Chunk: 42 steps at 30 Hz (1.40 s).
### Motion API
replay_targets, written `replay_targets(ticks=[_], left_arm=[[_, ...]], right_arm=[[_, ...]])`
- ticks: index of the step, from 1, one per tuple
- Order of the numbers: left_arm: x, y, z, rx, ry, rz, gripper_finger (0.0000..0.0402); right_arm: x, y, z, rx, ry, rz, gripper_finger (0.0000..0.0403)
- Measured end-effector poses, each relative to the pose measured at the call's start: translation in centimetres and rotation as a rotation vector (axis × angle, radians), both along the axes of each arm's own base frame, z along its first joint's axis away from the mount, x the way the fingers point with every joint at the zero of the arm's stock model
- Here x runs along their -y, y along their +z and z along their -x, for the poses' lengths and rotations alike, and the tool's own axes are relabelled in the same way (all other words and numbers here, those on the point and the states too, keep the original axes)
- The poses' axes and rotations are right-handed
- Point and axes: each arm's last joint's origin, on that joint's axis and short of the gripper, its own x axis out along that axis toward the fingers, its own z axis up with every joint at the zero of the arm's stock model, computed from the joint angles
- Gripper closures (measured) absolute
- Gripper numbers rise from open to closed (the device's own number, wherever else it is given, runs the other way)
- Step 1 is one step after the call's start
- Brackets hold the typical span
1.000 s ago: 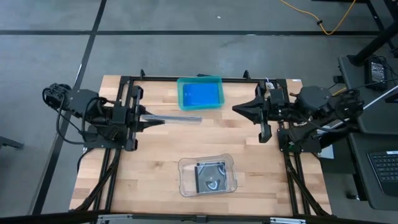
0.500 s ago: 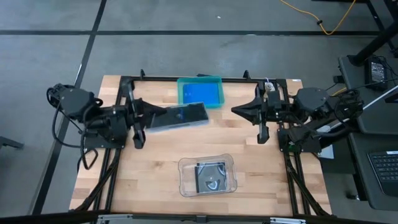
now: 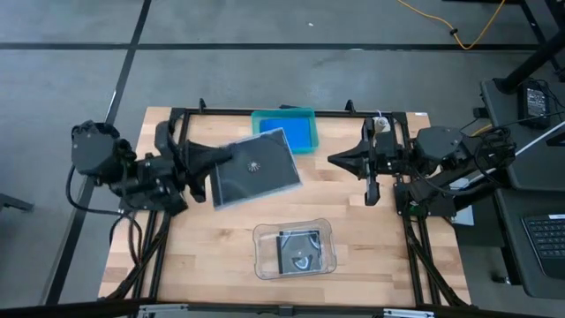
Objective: Pick & place jewel cases by type
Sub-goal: Put the black CD case into the transparent bin
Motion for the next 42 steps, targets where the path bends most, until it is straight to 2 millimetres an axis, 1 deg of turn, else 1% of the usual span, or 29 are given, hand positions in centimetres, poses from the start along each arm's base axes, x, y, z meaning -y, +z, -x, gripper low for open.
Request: replay_targets(ticks=[5,7,14,19,24,29,34,42], left_arm=[[1.6,-0.7,-0.6,-0.088,0.046,-0.196,0.039],[2.1,-1.0,-0.8,-0.104,0.038,-0.238,0.039],[4.1,-1.8,-1.3,-0.13,-0.009,-0.286,0.039],[4.4,-1.6,-1.0,-0.105,-0.027,-0.246,0.039],[4.2,-0.6,-0.8,0.007,-0.034,-0.049,0.039],[4.0,-0.3,-0.7,0.078,-0.055,0.161,0.039],[3.6,0.0,-0.3,0.157,-0.089,0.435,0.0389],[2.3,0.6,1.0,0.275,-0.144,0.868,0.0389]], right_arm=[[0.0,-0.3,0.0,-0.033,-0.003,-0.018,0.0395],[0.0,-0.4,0.0,-0.038,-0.004,-0.026,0.0395],[0.0,-0.4,0.0,-0.04,-0.004,-0.034,0.0395],[0.0,-0.4,0.0,-0.04,-0.005,-0.034,0.0395],[0.0,-0.4,0.0,-0.04,-0.005,-0.034,0.0395],[0.0,-0.6,0.0,-0.055,-0.005,-0.028,0.0395],[0.0,-0.9,0.1,-0.085,-0.004,0.009,0.0395],[0.1,-1.1,0.1,-0.11,-0.002,0.064,0.0395]])
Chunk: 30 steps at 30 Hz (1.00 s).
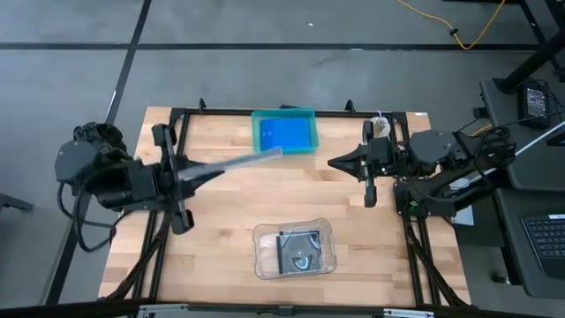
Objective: Pick & place jewel cases by type
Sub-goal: Put the black CD case into the transparent bin
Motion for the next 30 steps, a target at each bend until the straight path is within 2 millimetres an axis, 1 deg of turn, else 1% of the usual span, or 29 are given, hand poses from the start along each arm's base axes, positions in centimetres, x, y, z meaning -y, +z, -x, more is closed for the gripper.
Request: replay_targets(ticks=[4,8,11,15,18,22,26,30], left_arm=[[-0.6,-0.3,0.3,0.014,-0.021,0.183,0.0389],[-1.4,-1.0,0.2,0.006,-0.012,0.363,0.0389],[-2.0,-1.7,0.2,-0.009,0.005,0.478,0.0389],[-2.7,-2.6,0.0,-0.026,0.047,0.606,0.0389],[-3.3,-3.1,-0.2,-0.016,0.076,0.709,0.0388],[-4.2,-3.7,-0.6,0.002,0.116,0.852,0.0388],[-5.1,-4.3,-0.9,0.029,0.16,1.017,0.0388],[-5.8,-5.0,-1.2,0.007,0.199,1.084,0.0388]], right_arm=[[0.0,0.0,0.0,-0.002,0.006,0.043,0.0395],[0.0,-0.3,-0.1,-0.03,0.015,0.115,0.0395],[0.0,-1.1,-0.3,-0.099,-0.008,0.173,0.0395],[0.1,-2.3,-0.8,-0.198,-0.102,0.237,0.0395],[0.2,-3.2,-1.1,-0.28,-0.13,0.28,0.0395],[0.9,-4.4,-1.7,-0.378,-0.129,0.302,0.0395],[1.9,-5.2,-2.2,-0.456,-0.13,0.3,0.0395],[3.3,-5.6,-2.4,-0.504,-0.113,0.272,0.0395]])
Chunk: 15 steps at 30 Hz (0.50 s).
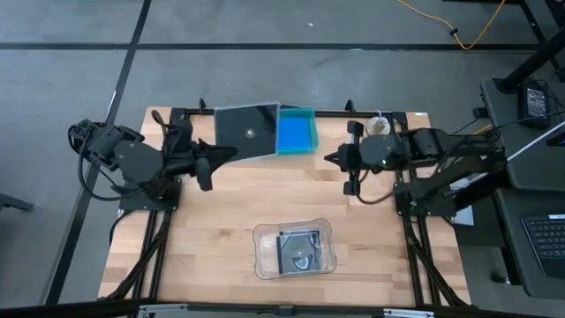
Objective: Pick & place jewel cases by type
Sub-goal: Put the black CD case into the transparent bin
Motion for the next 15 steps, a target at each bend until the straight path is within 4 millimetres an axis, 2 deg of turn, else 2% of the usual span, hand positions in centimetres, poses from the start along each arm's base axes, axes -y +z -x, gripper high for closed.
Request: replay_targets(ticks=[7,11,15], left_arm=[[-0.8,-1.2,-0.5,-0.105,0.032,-0.019,0.0388],[-0.6,-2.1,-1.3,-0.171,0.039,-0.02,0.0388],[-0.2,-3.0,-2.3,-0.225,0.032,-0.023,0.0388]], right_arm=[[3.1,-0.1,-0.4,-0.031,0.117,-0.131,0.0381],[5.2,-0.1,-0.3,-0.024,0.152,-0.229,0.0359],[6.7,-0.1,-0.1,-0.018,0.168,-0.25,0.0336]])
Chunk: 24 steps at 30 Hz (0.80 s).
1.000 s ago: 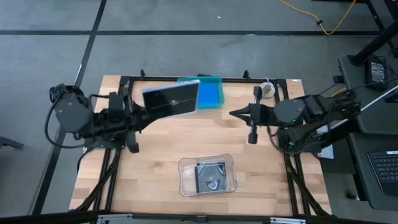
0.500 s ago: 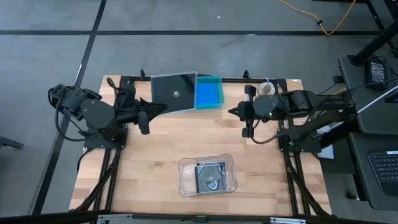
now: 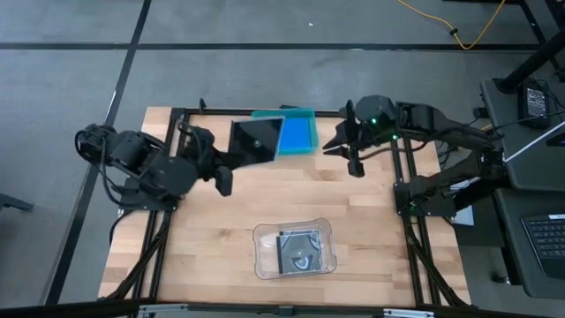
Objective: Pick & place jewel cases by type
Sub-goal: Put the black CD case into the transparent bin
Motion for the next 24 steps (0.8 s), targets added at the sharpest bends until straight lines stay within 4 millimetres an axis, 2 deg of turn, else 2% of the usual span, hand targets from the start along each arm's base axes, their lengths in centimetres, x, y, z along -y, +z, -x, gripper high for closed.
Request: replay_targets(ticks=[5,11,16,24], left_arm=[[0.9,-1.3,-1.6,-0.056,-0.021,0.036,0.0388],[2.2,-4.5,-3.6,-0.165,-0.077,0.103,0.0388],[2.5,-6.9,-4.8,-0.22,-0.125,0.147,0.0388],[2.0,-8.7,-6.4,-0.264,-0.228,0.16,0.0388]], right_arm=[[1.1,0.0,0.1,0.014,0.024,0.016,0.0315],[2.0,0.2,-0.5,0.085,0.169,-0.126,0.0282],[2.4,0.0,-1.6,0.133,0.273,-0.249,0.0241],[3.0,-2.1,-4.7,0.101,0.347,-0.394,0.0171]])
